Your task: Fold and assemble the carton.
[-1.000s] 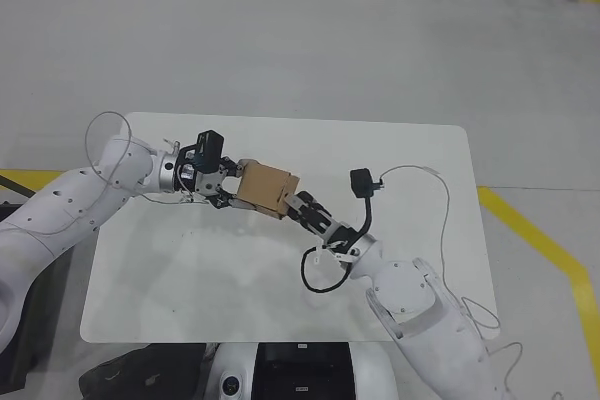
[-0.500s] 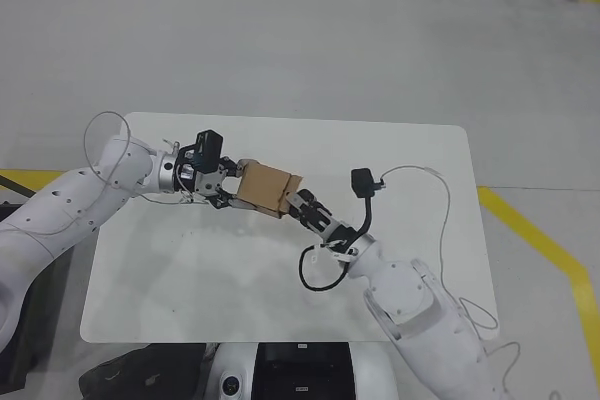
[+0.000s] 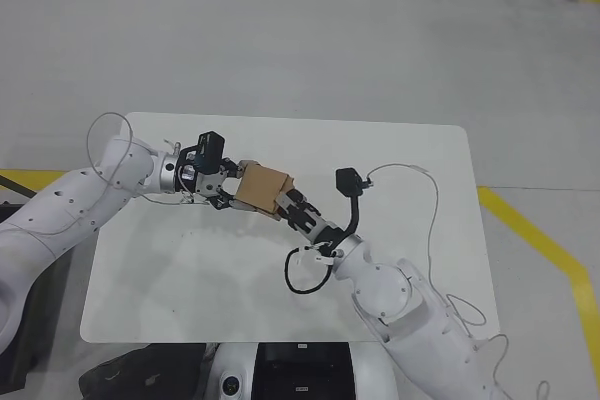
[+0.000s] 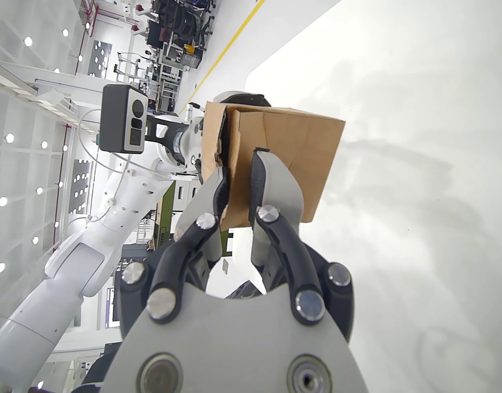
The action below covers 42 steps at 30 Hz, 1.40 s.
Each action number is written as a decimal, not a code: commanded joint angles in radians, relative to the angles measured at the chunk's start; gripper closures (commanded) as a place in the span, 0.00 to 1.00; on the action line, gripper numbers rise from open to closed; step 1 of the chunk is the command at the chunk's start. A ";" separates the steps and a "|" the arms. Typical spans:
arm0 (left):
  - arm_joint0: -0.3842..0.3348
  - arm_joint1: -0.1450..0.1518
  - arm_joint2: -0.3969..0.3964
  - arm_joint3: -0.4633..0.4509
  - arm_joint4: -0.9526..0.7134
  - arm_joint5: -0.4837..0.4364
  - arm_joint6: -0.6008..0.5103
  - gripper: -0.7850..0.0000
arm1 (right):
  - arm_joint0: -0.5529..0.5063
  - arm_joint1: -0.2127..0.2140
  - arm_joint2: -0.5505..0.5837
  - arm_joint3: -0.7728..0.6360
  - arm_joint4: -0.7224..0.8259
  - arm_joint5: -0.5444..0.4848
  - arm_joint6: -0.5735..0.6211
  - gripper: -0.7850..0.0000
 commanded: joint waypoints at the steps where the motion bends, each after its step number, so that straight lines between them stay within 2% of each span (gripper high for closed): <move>1: 0.001 -0.001 0.000 0.003 -0.002 0.000 0.000 0.56 | -0.002 0.000 0.002 0.000 -0.004 0.001 -0.001 0.96; 10: 0.001 -0.004 0.000 0.002 0.000 0.000 0.000 0.56 | -0.018 0.002 0.016 -0.016 -0.028 0.000 0.018 0.93; 13: 0.001 -0.005 0.000 -0.001 0.002 0.000 0.000 0.56 | -0.009 0.000 0.010 -0.011 -0.033 0.000 0.029 0.89; 24: 0.000 -0.007 0.000 0.001 0.008 0.000 0.000 0.56 | -0.023 -0.002 0.037 -0.020 -0.013 -0.017 0.024 0.55; 34: 0.001 -0.007 0.000 0.004 0.002 0.000 0.000 0.56 | -0.086 0.009 0.114 -0.059 0.019 -0.063 0.014 0.57; 42: 0.001 -0.009 0.000 0.002 0.007 0.000 0.000 0.56 | -0.058 0.003 0.103 -0.050 0.033 -0.073 0.012 0.59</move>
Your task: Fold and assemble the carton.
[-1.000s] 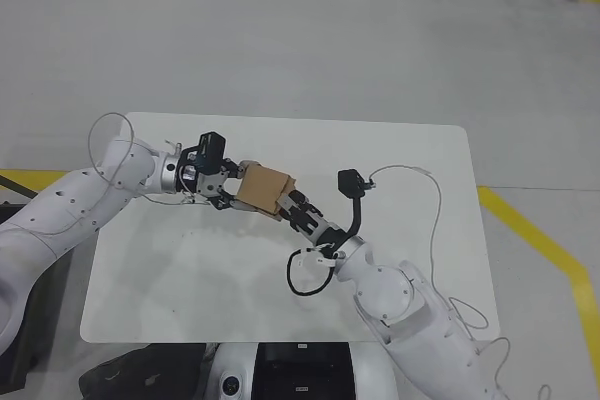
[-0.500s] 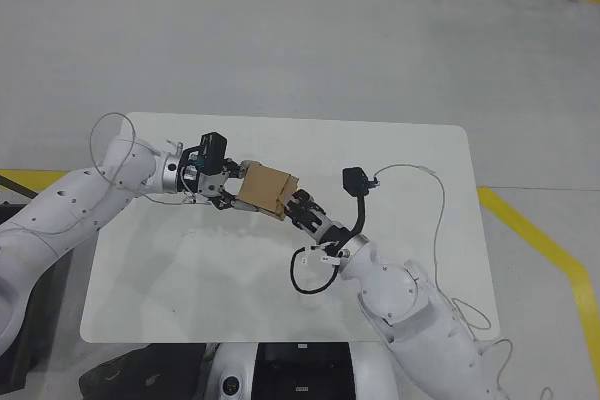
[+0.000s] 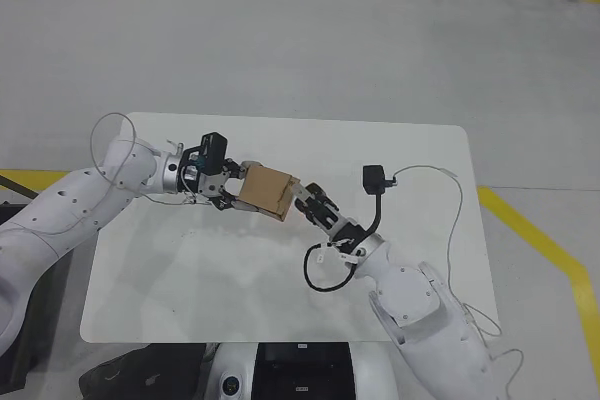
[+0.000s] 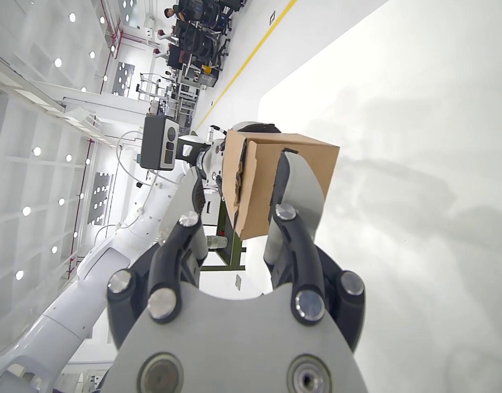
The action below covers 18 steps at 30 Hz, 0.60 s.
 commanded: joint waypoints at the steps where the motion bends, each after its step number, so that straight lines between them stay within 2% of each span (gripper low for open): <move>1: -0.001 0.000 0.000 -0.001 0.000 0.000 0.000 0.56 | 0.014 -0.003 -0.008 0.009 0.001 0.004 -0.003 0.59; 11: 0.000 -0.001 0.000 -0.003 0.007 0.000 0.000 0.56 | 0.078 -0.021 -0.080 0.045 -0.011 0.028 -0.001 0.60; 18: 0.003 0.002 0.000 0.008 -0.003 0.000 0.000 0.56 | 0.075 -0.026 -0.078 0.038 -0.010 0.033 -0.028 0.54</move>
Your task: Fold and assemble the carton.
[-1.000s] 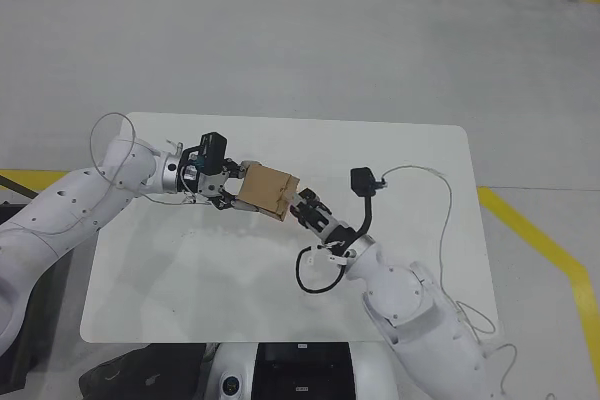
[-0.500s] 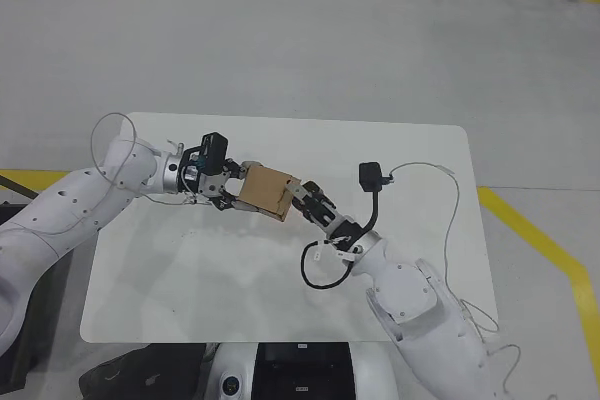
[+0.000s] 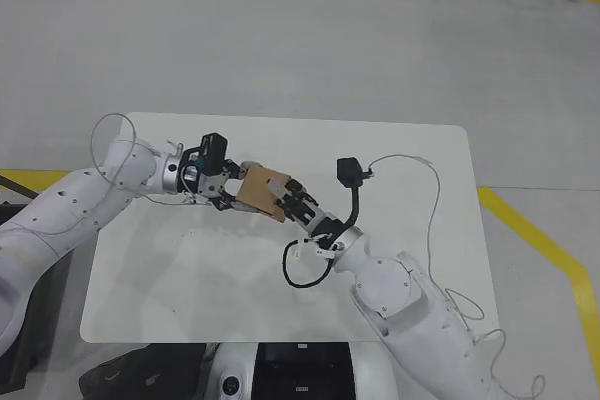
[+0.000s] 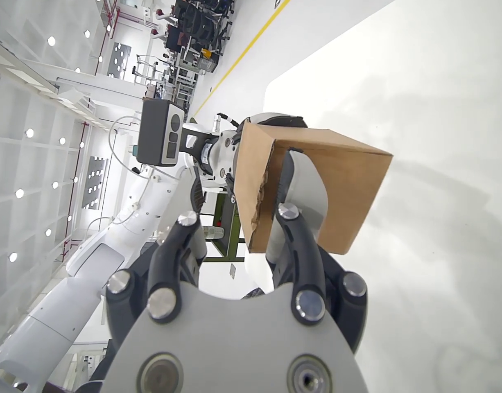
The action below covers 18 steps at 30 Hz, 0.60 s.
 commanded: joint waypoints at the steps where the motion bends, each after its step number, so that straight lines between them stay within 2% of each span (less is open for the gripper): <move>1: 0.001 0.002 0.000 0.006 -0.004 0.000 0.000 0.56 | -0.018 0.003 0.015 -0.015 -0.004 -0.003 -0.008 0.52; 2: 0.002 0.003 0.000 0.009 -0.005 0.000 0.000 0.56 | -0.030 0.005 0.025 -0.023 -0.005 -0.004 -0.012 0.41; 3: 0.001 0.003 0.000 0.017 -0.003 0.000 0.000 0.55 | -0.043 0.007 0.036 -0.033 -0.006 -0.006 -0.016 0.11; 4: 0.000 0.003 0.000 0.022 0.001 0.000 0.000 0.55 | -0.058 0.009 0.048 -0.043 -0.007 -0.009 -0.021 0.00; 9: -0.009 0.001 0.000 0.047 0.033 0.000 -0.002 0.54 | -0.123 0.021 0.104 -0.076 -0.002 -0.037 -0.021 0.00; 13: -0.027 -0.011 0.000 0.054 0.073 0.000 -0.047 0.51 | -0.156 0.026 0.131 -0.082 0.008 -0.057 -0.017 0.00; 16: -0.039 -0.023 0.000 0.057 0.070 0.000 -0.098 0.42 | -0.170 0.029 0.146 -0.073 0.018 -0.071 -0.013 0.00; 18: -0.041 -0.035 0.000 0.045 0.059 0.000 -0.127 0.40 | -0.177 0.030 0.154 -0.067 0.023 -0.080 -0.011 0.00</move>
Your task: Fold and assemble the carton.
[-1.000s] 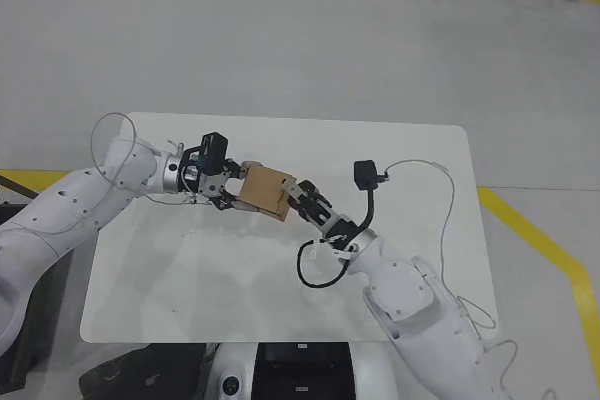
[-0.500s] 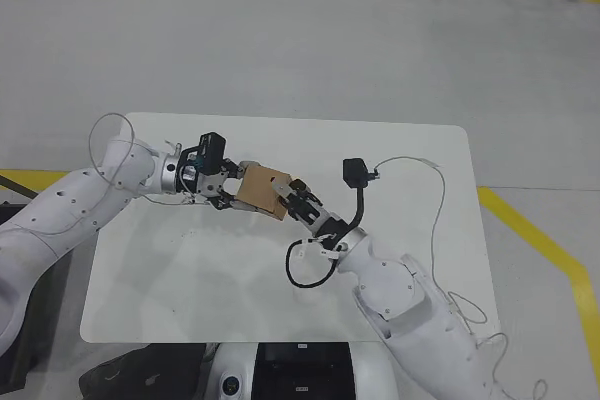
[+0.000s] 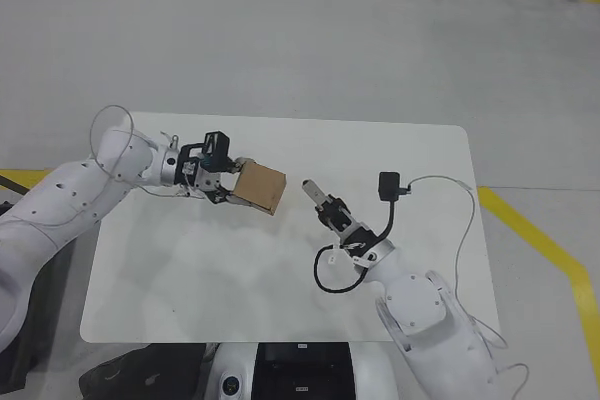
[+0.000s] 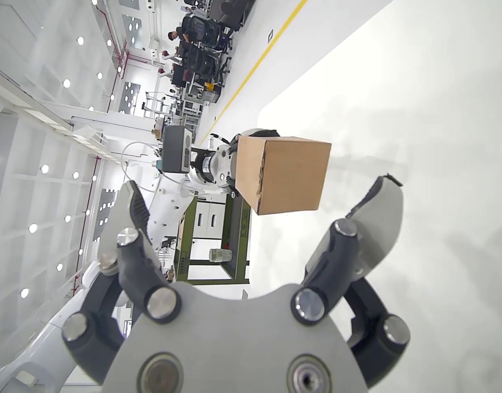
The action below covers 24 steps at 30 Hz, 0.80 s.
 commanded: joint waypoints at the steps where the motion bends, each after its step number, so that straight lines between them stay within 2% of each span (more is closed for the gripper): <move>1: -0.001 -0.013 0.000 -0.008 -0.010 0.000 -0.036 0.40 | -0.007 0.001 0.007 0.005 0.004 -0.008 0.001 0.00; 4: 0.000 -0.040 0.000 -0.014 -0.030 0.000 -0.085 0.40 | -0.018 0.003 0.018 0.011 0.012 -0.020 0.003 0.00; 9: 0.018 -0.097 0.000 0.037 -0.088 0.000 -0.163 0.51 | -0.039 0.007 0.038 0.009 0.017 -0.037 0.004 0.00; 15: 0.035 -0.157 0.000 0.111 -0.166 0.000 -0.300 0.50 | -0.062 0.012 0.067 0.021 0.039 -0.059 0.006 0.00; 18: 0.034 -0.178 0.000 0.131 -0.203 0.000 -0.364 0.22 | -0.068 0.013 0.076 0.028 0.046 -0.070 0.011 0.00; 19: 0.035 -0.183 0.000 0.138 -0.216 0.000 -0.388 0.09 | -0.070 0.014 0.078 0.028 0.046 -0.071 0.012 0.00; 20: 0.033 -0.188 0.000 0.144 -0.231 0.000 -0.408 0.00 | -0.072 0.015 0.081 0.028 0.046 -0.073 0.013 0.00; 24: 0.030 -0.198 0.000 0.159 -0.281 0.000 -0.445 0.00 | -0.082 0.018 0.093 0.023 0.048 -0.080 0.022 0.00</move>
